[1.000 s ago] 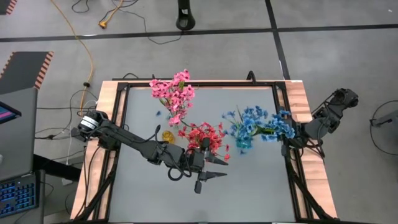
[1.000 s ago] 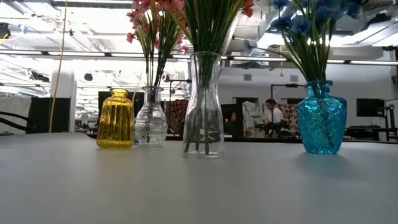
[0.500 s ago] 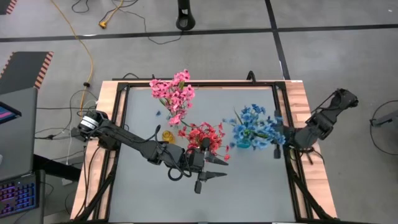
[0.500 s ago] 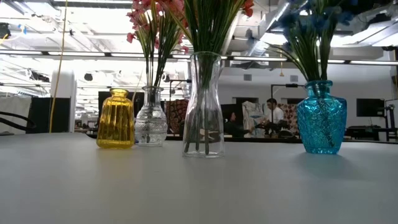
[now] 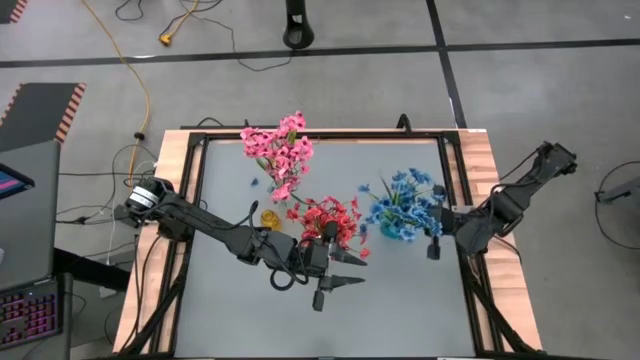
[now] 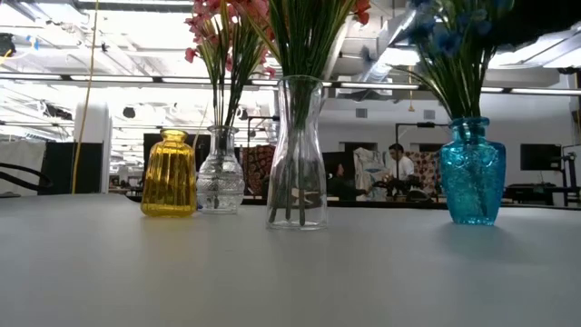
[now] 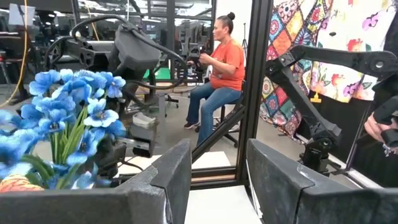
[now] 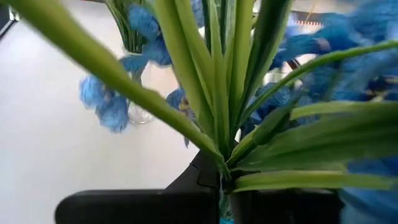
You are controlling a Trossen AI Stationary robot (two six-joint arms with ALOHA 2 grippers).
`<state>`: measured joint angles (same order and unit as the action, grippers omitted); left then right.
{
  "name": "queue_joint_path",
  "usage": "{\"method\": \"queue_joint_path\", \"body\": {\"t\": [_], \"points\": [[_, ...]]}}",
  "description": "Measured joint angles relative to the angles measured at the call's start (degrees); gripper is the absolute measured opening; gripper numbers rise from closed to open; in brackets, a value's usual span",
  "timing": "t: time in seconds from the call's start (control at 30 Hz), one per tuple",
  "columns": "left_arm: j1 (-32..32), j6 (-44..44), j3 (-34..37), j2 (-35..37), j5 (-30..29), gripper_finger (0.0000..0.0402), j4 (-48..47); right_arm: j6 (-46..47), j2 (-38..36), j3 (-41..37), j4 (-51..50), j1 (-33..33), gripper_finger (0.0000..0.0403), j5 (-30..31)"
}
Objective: Sort flowers into vase by color
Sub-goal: Put the blue flowers into the blue vase
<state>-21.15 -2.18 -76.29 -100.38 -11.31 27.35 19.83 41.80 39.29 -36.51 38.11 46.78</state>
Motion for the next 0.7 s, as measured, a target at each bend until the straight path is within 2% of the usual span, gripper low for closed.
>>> {"method": "queue_joint_path", "body": {"t": [0.43, 0.53, 0.7], "points": [[0.0, -0.1, 0.0, 0.0, 0.0, 0.0142, 0.0, -0.1, 2.5, 0.0, 0.0, 0.0, 0.004, -0.1], [0.0, 0.1, 0.0, 0.0, 0.0, 0.0142, 0.2, -0.3, 2.4, 0.0, 0.0, 0.0, 0.006, -0.1], [0.0, 1.1, 0.0, 0.7, -0.2, 0.0142, 0.2, -0.2, 2.3, 0.0, 0.1, 0.0, 0.0122, -0.2]]}}
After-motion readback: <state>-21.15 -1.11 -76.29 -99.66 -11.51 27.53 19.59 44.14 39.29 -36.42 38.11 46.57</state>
